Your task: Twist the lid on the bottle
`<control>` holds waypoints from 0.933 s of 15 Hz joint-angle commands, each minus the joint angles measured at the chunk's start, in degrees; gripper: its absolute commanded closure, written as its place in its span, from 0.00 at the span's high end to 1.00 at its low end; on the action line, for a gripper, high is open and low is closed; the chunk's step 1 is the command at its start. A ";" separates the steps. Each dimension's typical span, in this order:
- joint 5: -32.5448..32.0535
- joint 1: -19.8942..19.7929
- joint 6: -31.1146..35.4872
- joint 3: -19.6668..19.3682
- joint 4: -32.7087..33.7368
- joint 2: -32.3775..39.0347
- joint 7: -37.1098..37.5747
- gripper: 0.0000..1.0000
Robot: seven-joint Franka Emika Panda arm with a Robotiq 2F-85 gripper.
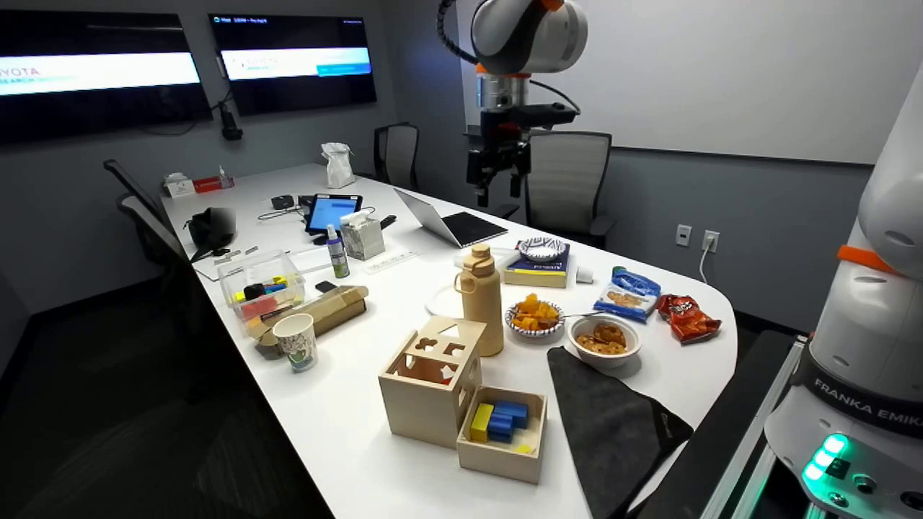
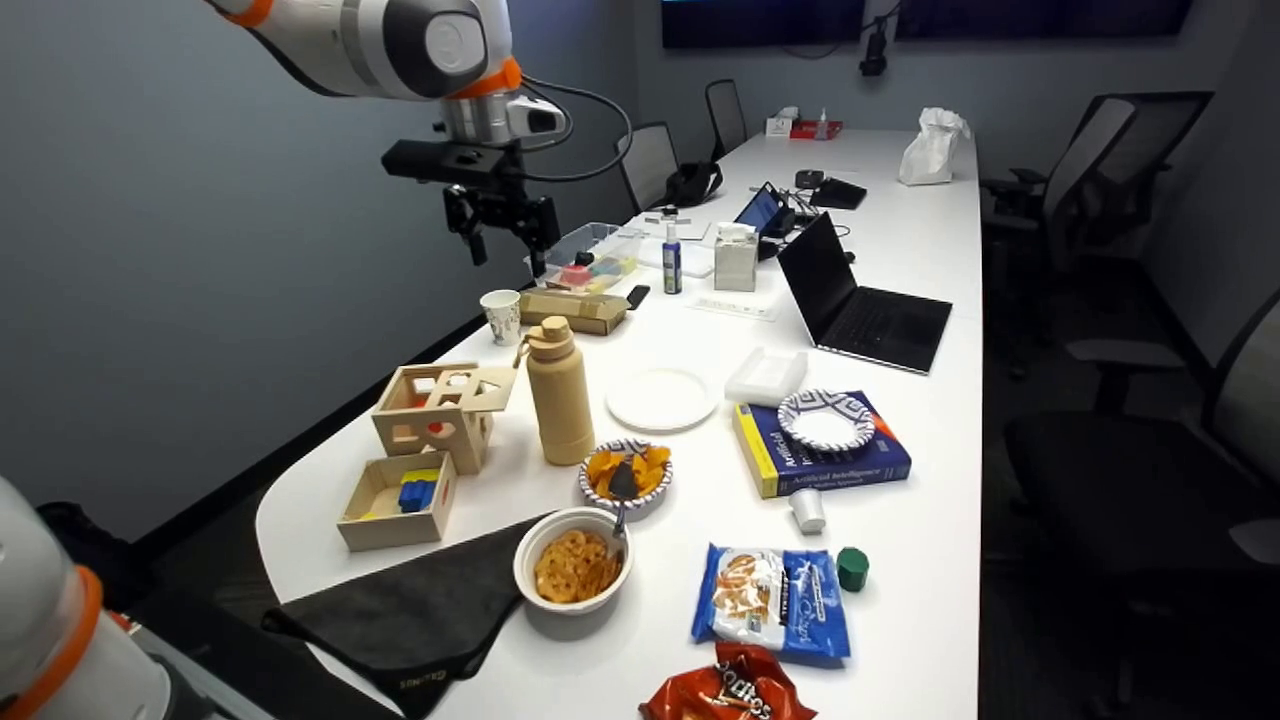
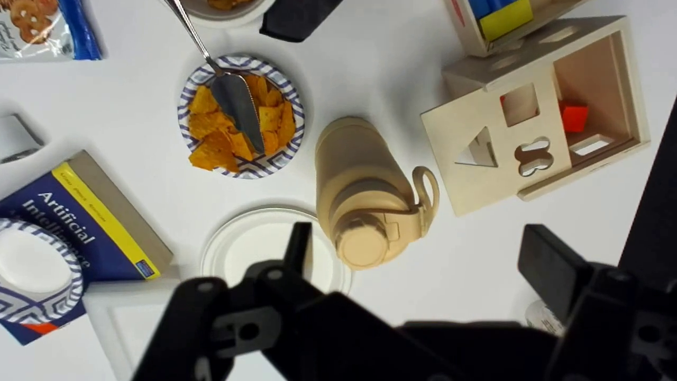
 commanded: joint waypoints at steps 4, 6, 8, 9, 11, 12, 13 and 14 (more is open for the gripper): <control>0.99 -0.57 1.94 0.15 6.57 9.83 1.21 1.00; 1.76 -0.82 3.38 0.20 6.74 11.40 0.84 1.00; 2.29 -1.06 5.06 0.18 6.22 12.48 1.08 1.00; 2.46 -1.13 5.89 0.20 6.20 13.11 1.03 1.00; 3.31 -1.38 7.13 0.33 6.43 14.42 0.57 1.00; 3.72 -1.46 7.64 0.43 6.54 14.89 0.38 1.00; 3.97 -1.51 8.08 0.47 6.60 15.30 0.39 1.00; 4.17 -1.56 8.30 0.50 6.89 15.85 0.25 1.00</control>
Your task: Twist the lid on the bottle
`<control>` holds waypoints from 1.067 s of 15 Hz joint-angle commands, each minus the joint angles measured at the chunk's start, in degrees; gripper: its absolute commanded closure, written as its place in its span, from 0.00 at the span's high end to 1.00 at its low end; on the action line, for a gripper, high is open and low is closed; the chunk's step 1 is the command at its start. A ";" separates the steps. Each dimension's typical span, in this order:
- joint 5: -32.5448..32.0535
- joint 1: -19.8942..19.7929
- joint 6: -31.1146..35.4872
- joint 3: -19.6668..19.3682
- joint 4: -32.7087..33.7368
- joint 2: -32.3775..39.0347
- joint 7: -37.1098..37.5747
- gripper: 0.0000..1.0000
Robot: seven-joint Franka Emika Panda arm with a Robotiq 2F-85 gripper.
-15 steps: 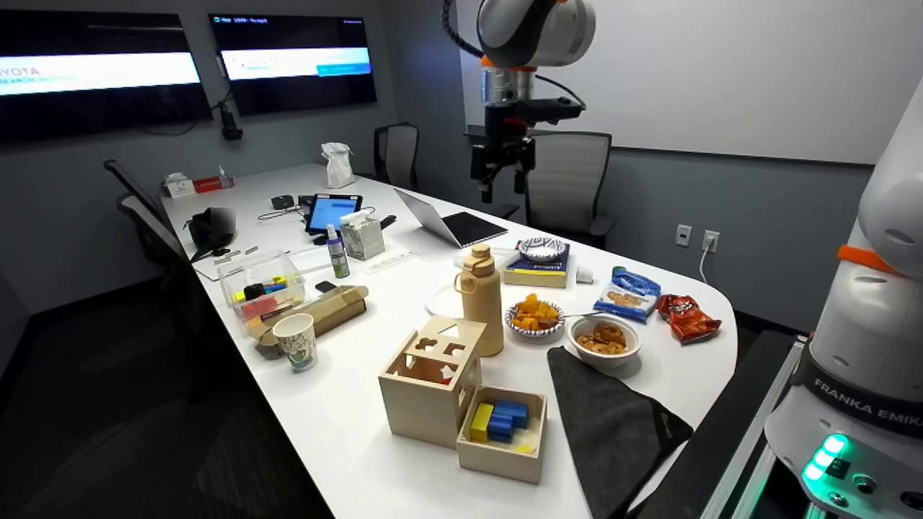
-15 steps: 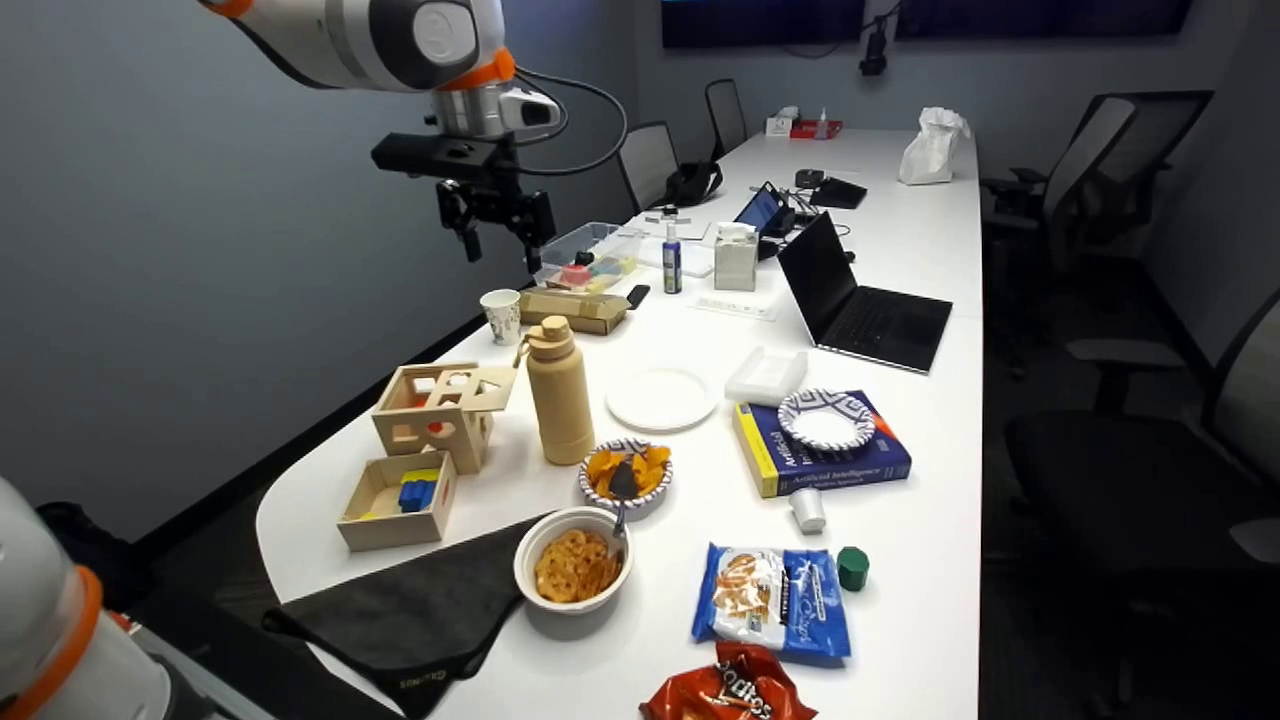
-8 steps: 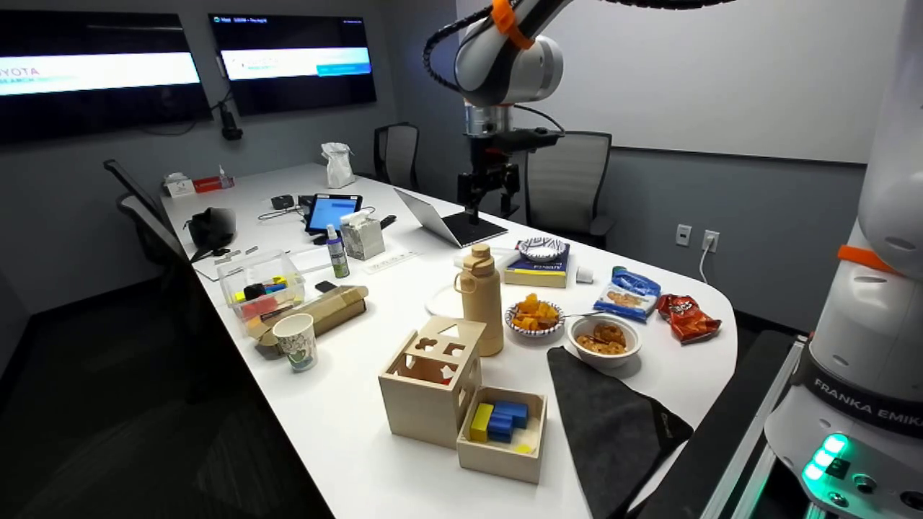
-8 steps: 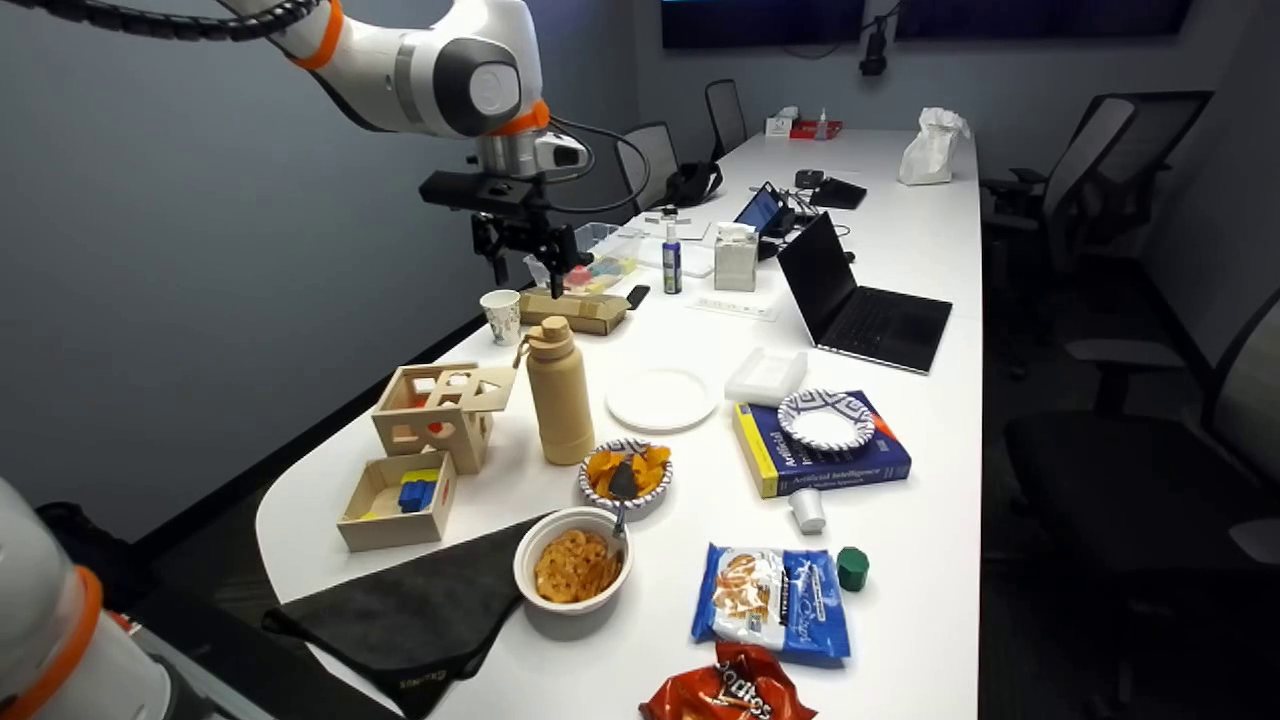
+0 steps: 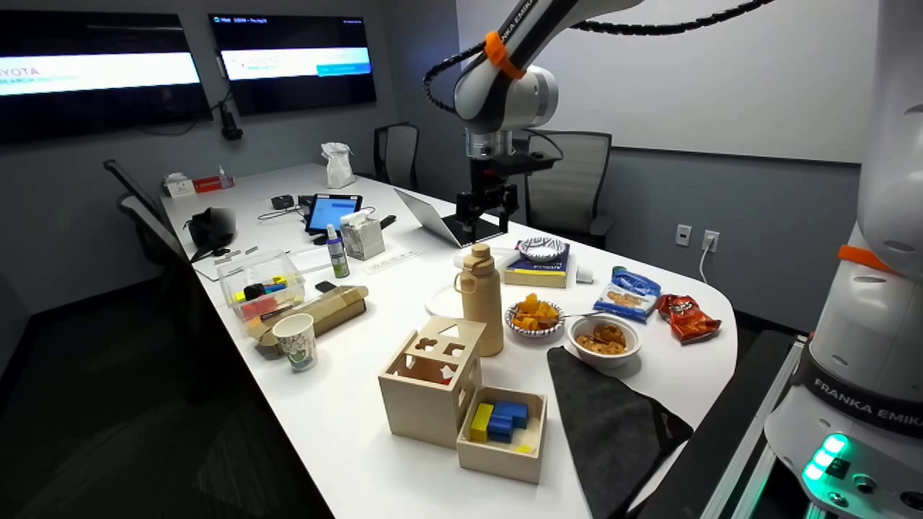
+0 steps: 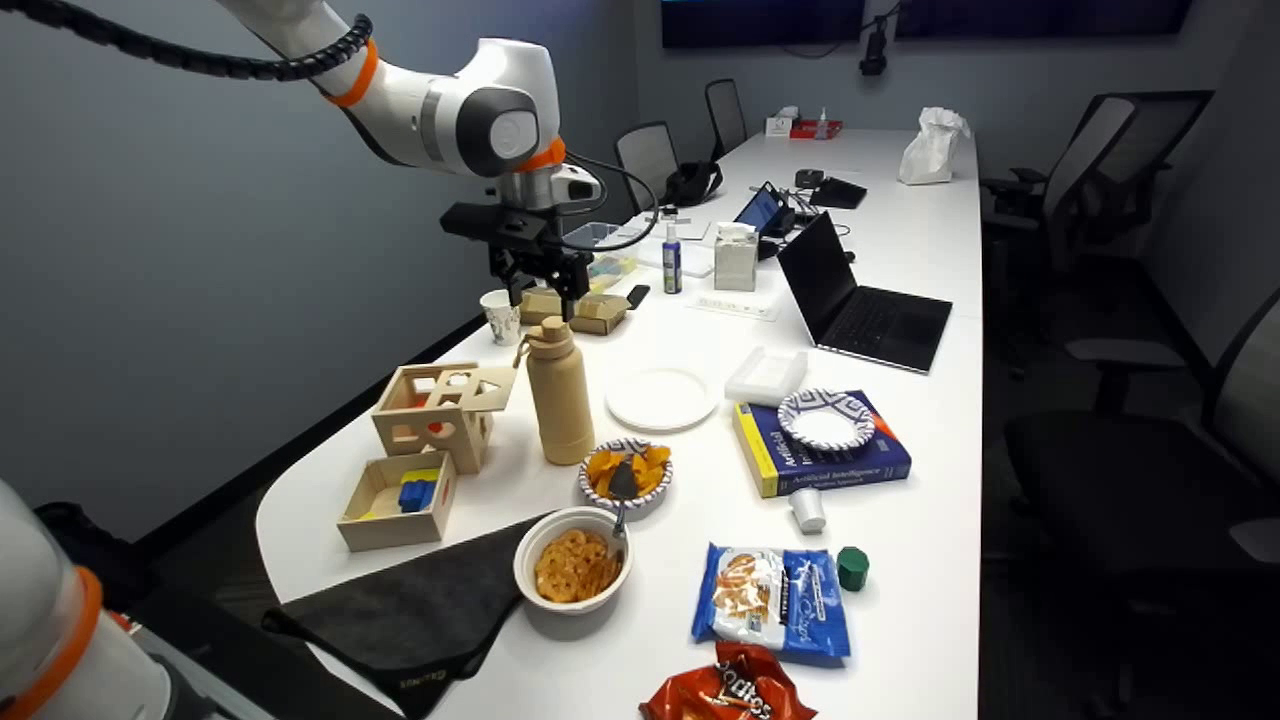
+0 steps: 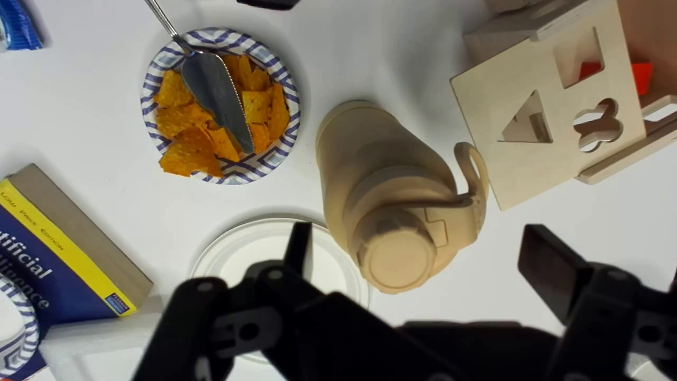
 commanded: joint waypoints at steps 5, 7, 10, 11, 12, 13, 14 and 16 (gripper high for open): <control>1.92 -0.59 1.30 0.78 3.32 3.84 -0.59 1.00; 1.71 -0.55 1.20 0.77 4.09 4.39 -0.38 1.00; 1.62 -0.58 0.81 0.78 5.08 5.08 -0.32 0.74; 1.65 -0.59 0.74 0.80 5.11 5.17 -0.37 0.70; 1.52 -0.54 0.55 0.77 5.17 5.26 -0.19 0.63; 1.52 -0.52 0.55 0.79 5.22 5.39 -0.10 0.53; 1.74 -0.60 0.50 0.87 5.32 5.64 -0.34 0.45; 2.02 -0.69 0.39 0.96 5.35 6.26 -0.46 0.30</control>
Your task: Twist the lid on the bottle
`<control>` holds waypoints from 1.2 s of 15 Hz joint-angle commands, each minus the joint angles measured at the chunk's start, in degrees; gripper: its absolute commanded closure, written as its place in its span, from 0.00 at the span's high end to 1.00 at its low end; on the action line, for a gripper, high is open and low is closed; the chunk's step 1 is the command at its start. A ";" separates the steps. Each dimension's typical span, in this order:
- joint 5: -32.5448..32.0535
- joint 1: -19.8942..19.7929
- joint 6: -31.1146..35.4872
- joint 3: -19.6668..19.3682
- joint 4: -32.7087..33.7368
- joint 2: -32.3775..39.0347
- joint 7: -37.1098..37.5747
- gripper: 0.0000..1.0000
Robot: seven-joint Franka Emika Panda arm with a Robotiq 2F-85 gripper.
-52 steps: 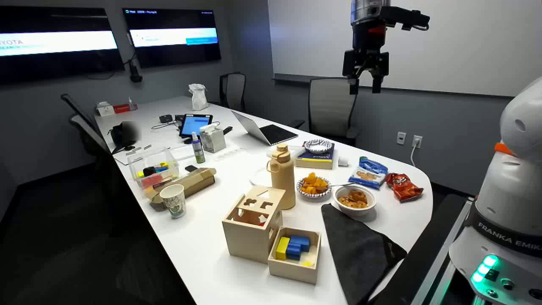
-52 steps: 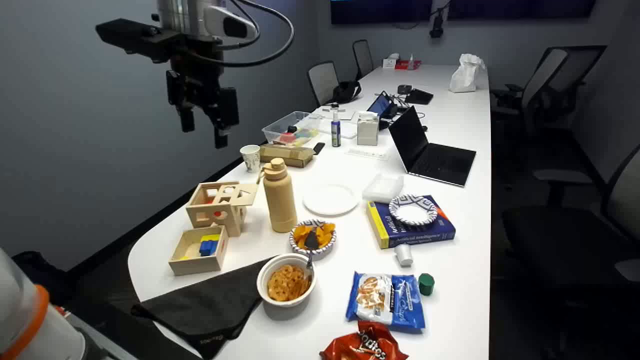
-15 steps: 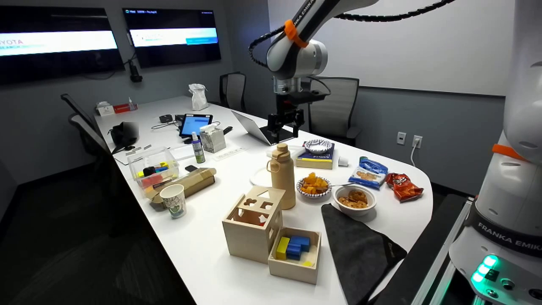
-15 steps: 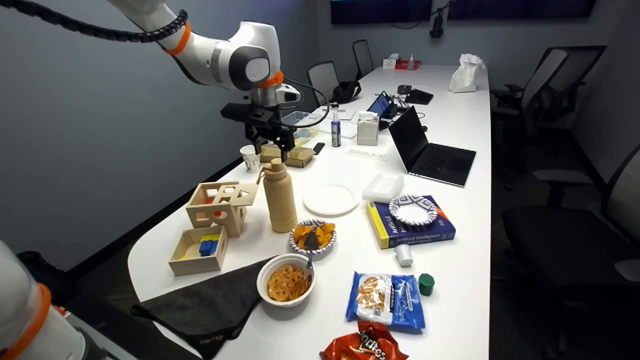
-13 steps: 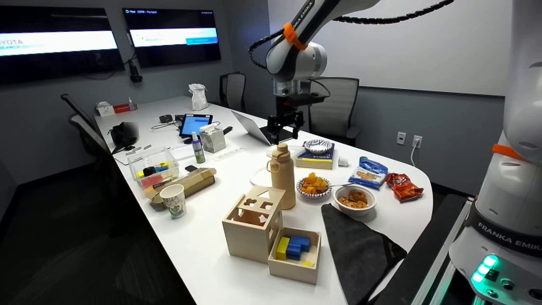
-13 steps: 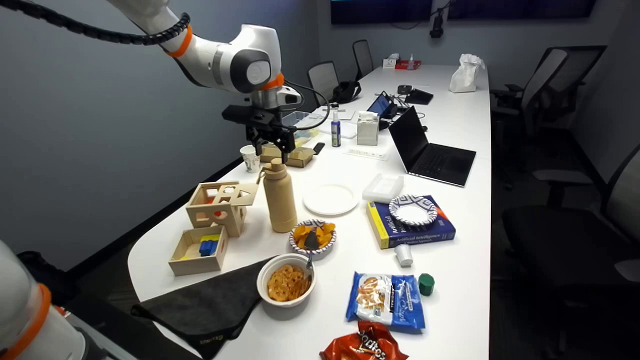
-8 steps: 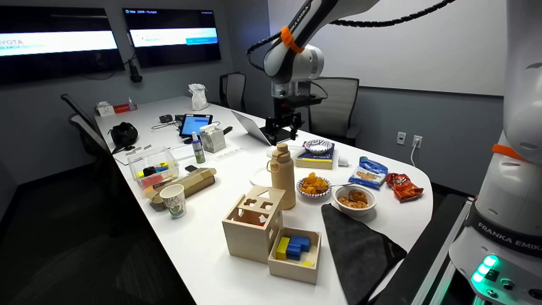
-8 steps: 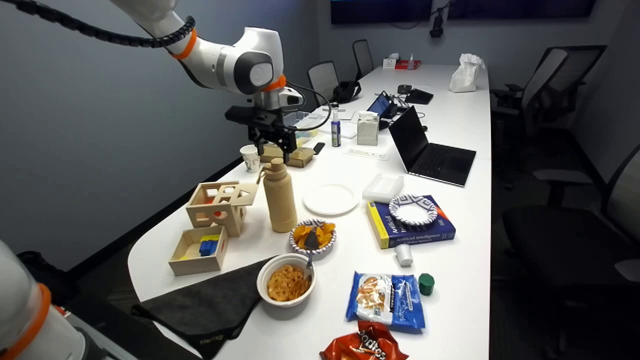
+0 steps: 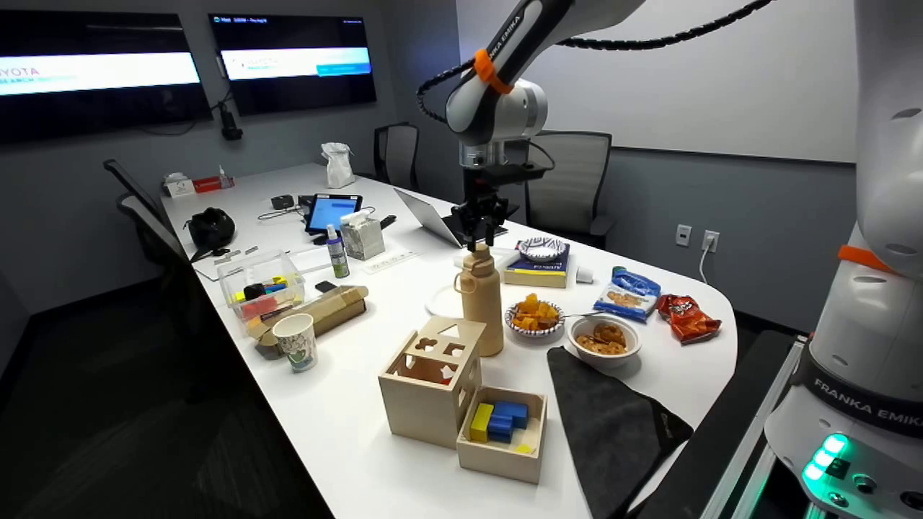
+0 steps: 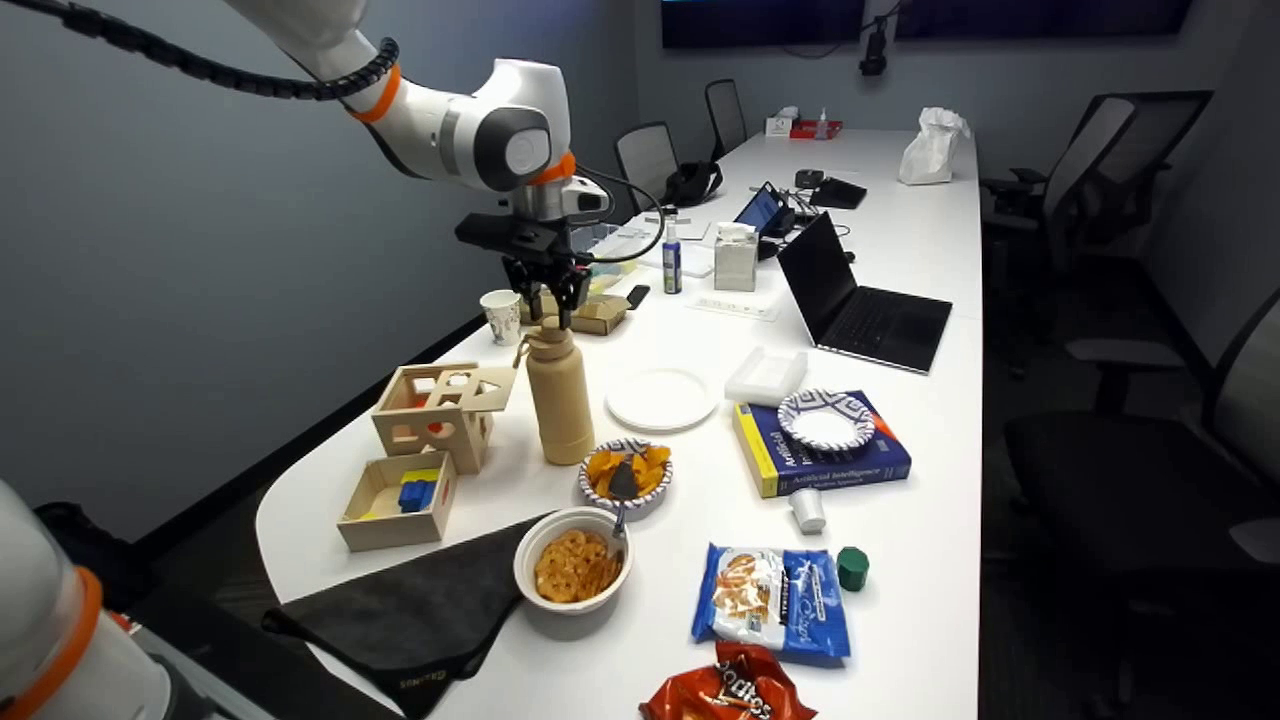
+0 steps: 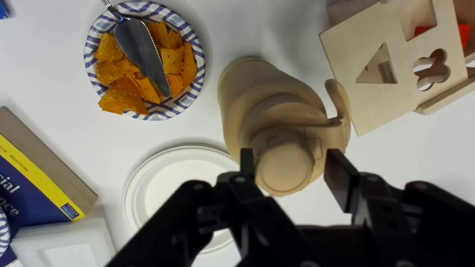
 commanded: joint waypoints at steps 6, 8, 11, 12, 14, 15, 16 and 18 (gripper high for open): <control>0.78 -0.63 -0.81 0.52 1.97 1.59 0.25 0.13; -0.04 -0.57 -0.98 0.35 2.23 1.47 0.15 0.00; -1.14 -0.52 -2.24 0.27 3.10 2.14 -0.41 0.00; -1.11 -0.60 -2.49 0.26 3.24 2.28 -0.51 0.00; -0.78 -0.80 -2.83 0.24 3.18 2.01 -0.60 0.27; -0.84 -0.85 -2.79 0.15 3.06 1.80 -0.50 0.28; -0.83 -0.88 -2.68 0.06 2.68 1.25 -0.23 0.30; -1.15 -0.92 -2.60 -0.12 2.11 0.33 0.03 0.45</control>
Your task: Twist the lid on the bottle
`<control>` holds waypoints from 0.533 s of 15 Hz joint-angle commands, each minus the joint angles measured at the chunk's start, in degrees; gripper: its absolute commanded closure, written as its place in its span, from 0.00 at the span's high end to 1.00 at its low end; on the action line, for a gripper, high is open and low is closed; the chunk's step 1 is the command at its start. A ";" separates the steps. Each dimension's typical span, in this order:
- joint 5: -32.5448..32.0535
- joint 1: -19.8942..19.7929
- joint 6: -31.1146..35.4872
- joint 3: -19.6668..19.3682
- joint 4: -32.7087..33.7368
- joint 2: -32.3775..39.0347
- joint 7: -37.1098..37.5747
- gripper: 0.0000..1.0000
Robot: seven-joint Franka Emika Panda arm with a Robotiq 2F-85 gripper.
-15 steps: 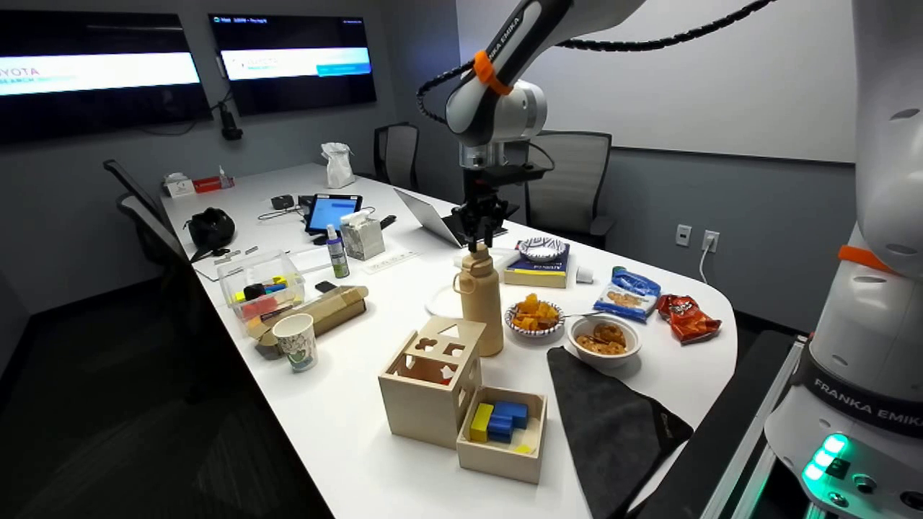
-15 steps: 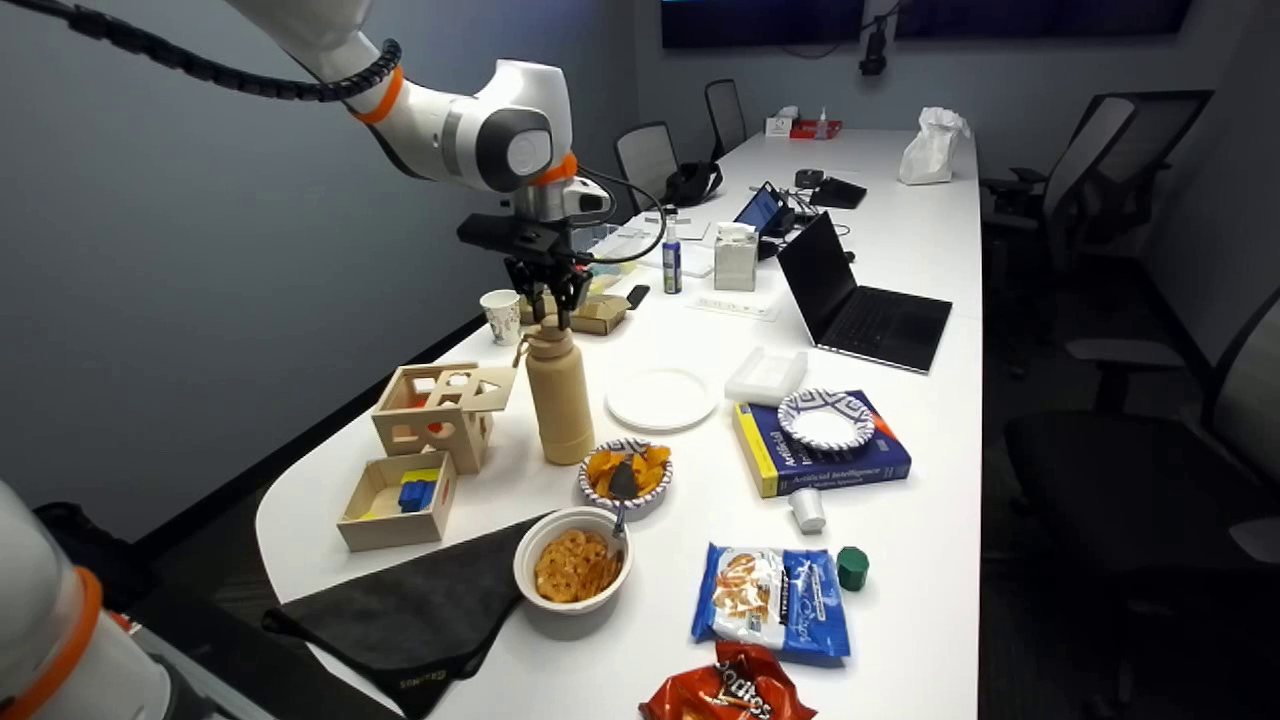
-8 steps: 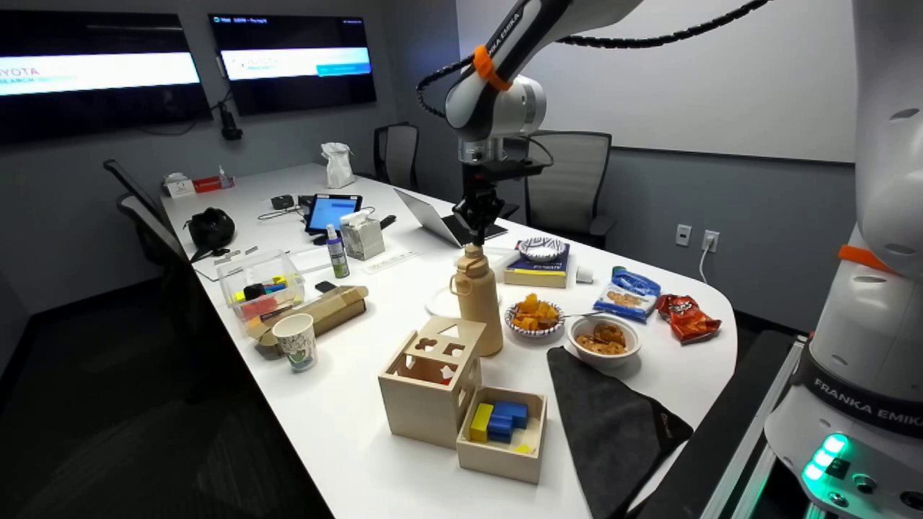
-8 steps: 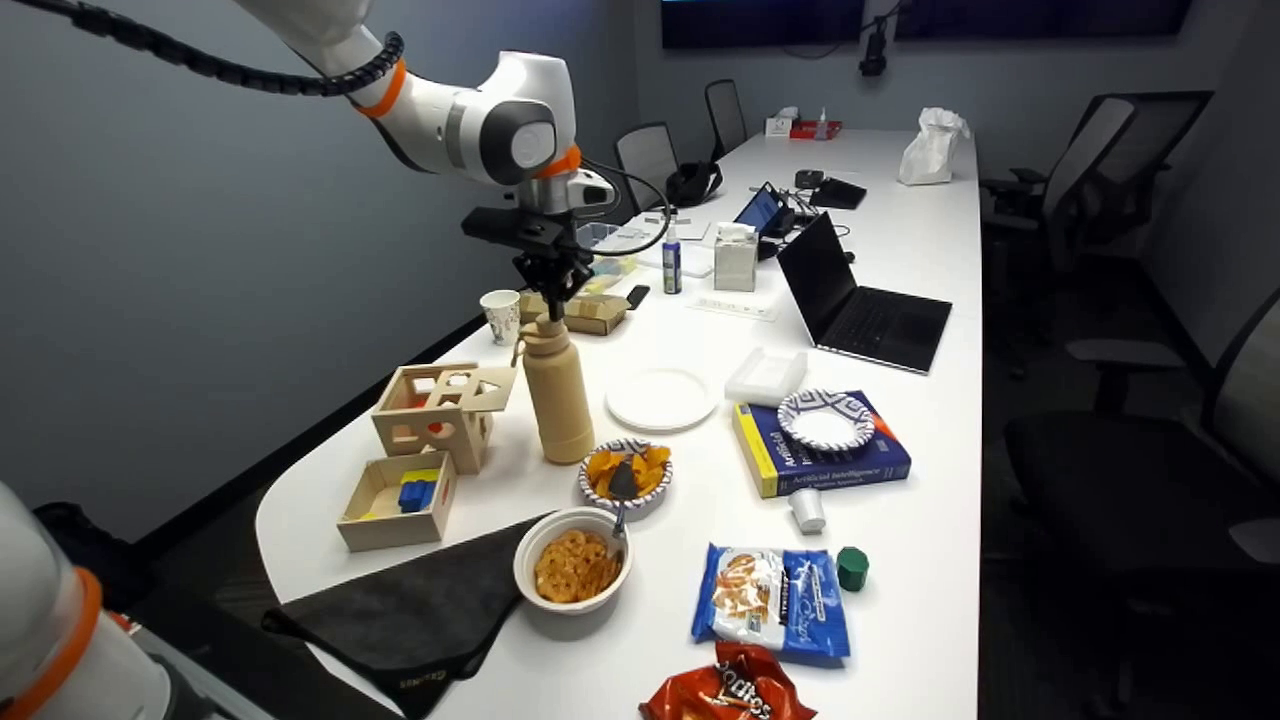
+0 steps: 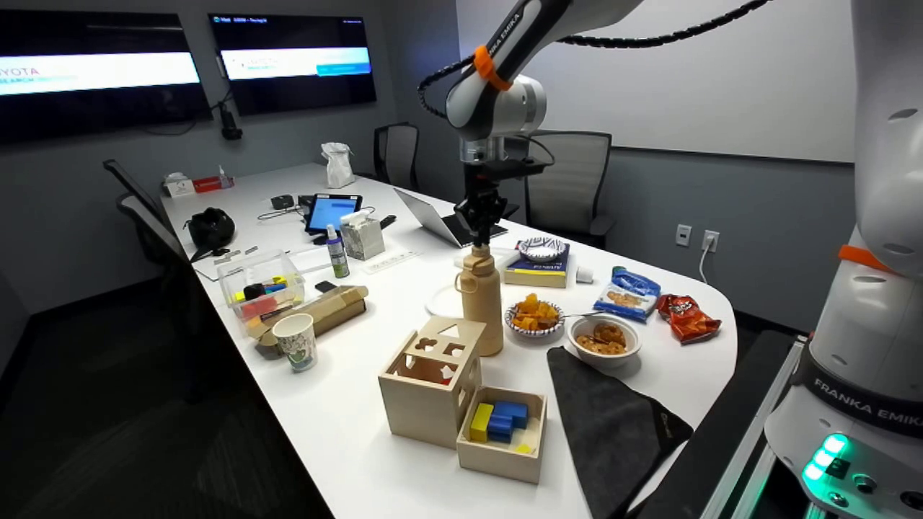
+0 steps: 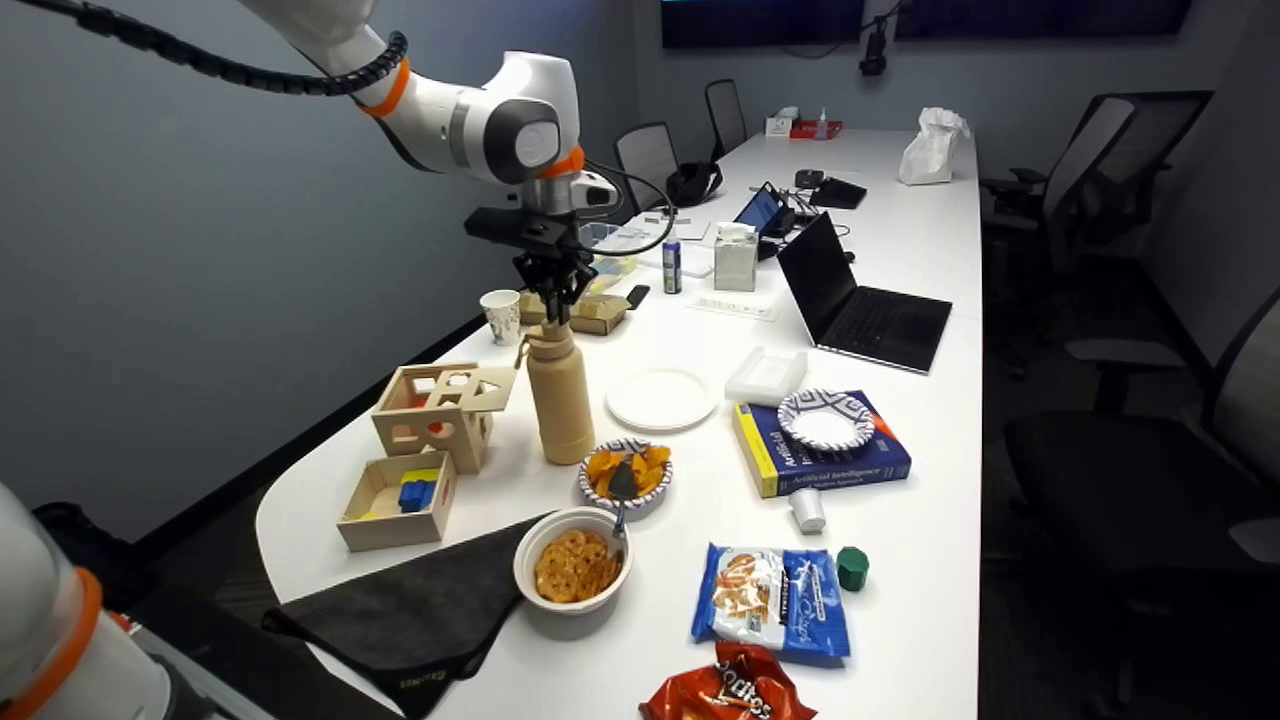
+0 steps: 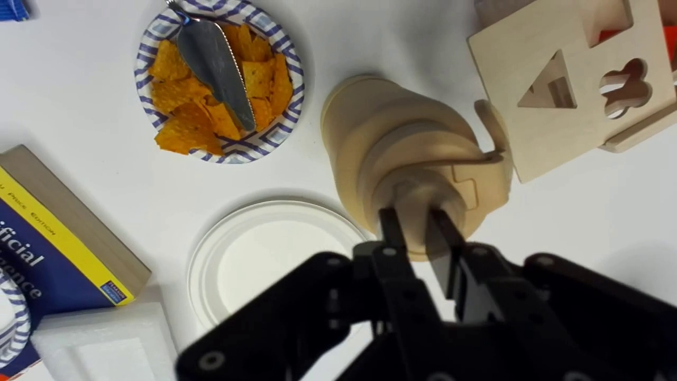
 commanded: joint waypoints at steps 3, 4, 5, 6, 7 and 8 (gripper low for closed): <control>-0.98 0.01 -1.55 0.09 -0.09 -0.95 0.44 0.68; -0.82 0.00 -1.99 0.28 0.30 -0.61 -0.08 0.75; -1.07 0.16 -2.42 0.30 0.57 -0.36 0.17 0.83; -1.31 0.35 -3.07 0.39 0.91 -0.04 0.26 0.90; -1.55 0.52 -3.47 0.42 1.10 0.23 0.48 0.99; -1.61 0.65 -3.86 0.54 1.34 0.53 0.33 1.00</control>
